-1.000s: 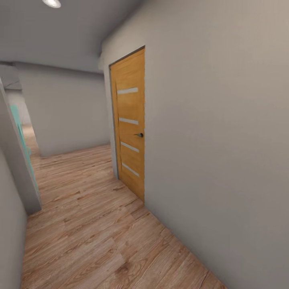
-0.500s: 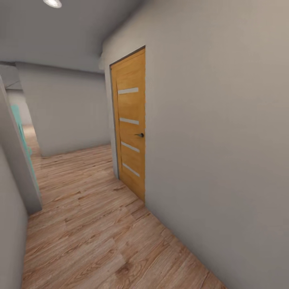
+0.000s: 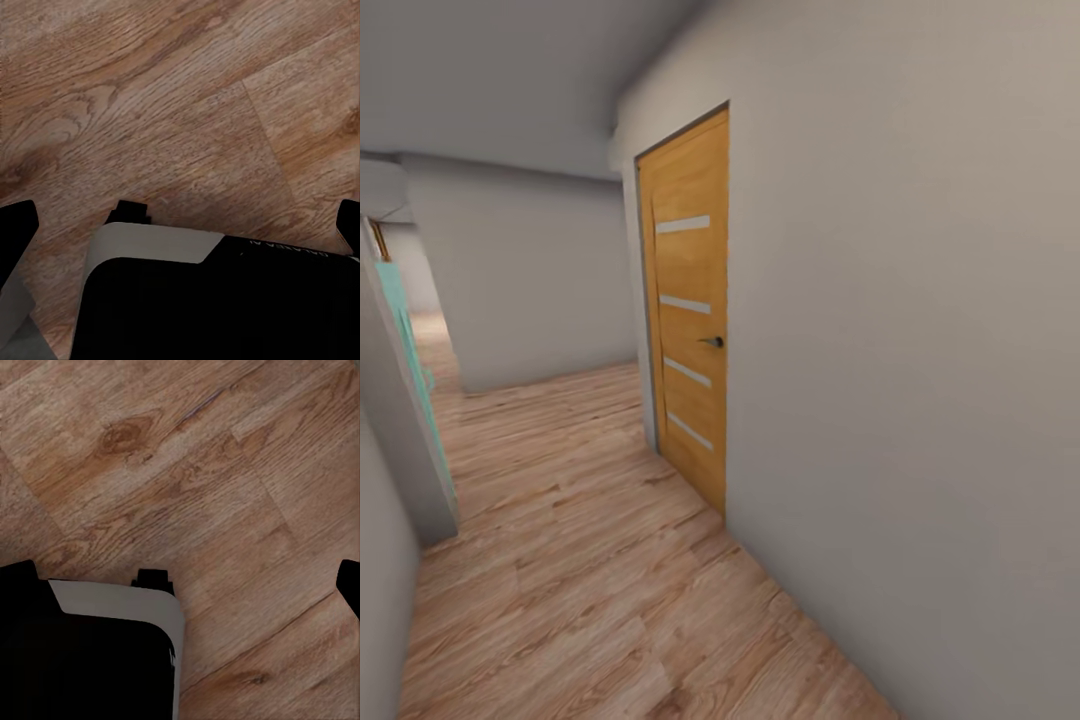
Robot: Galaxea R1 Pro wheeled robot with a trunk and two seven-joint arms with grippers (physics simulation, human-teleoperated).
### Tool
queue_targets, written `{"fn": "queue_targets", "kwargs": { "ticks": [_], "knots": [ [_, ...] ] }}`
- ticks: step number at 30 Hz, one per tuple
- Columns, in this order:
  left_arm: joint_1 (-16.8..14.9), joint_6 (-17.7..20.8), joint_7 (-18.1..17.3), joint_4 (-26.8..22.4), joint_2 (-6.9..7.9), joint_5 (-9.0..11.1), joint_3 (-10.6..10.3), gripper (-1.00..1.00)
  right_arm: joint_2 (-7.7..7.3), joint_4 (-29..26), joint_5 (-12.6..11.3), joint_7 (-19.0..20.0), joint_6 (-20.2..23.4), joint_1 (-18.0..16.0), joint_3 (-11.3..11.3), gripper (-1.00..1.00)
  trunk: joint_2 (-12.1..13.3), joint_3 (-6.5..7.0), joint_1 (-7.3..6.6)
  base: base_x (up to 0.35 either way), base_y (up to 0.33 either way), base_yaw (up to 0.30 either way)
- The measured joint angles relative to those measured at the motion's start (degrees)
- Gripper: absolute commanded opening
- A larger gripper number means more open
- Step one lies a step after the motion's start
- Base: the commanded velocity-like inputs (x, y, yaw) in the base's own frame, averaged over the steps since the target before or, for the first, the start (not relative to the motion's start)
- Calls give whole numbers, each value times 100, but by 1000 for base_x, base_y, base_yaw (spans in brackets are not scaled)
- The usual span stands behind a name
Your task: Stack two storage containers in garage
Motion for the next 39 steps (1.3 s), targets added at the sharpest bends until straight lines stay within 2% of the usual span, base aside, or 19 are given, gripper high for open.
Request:
{"fn": "queue_targets", "kwargs": {
  "ticks": [39],
  "knots": [
    [0,0,6,17,4,2,0,100,-6,0,8,1,-3,0,6,100,1,0,0,319,0,263]
  ]
}}
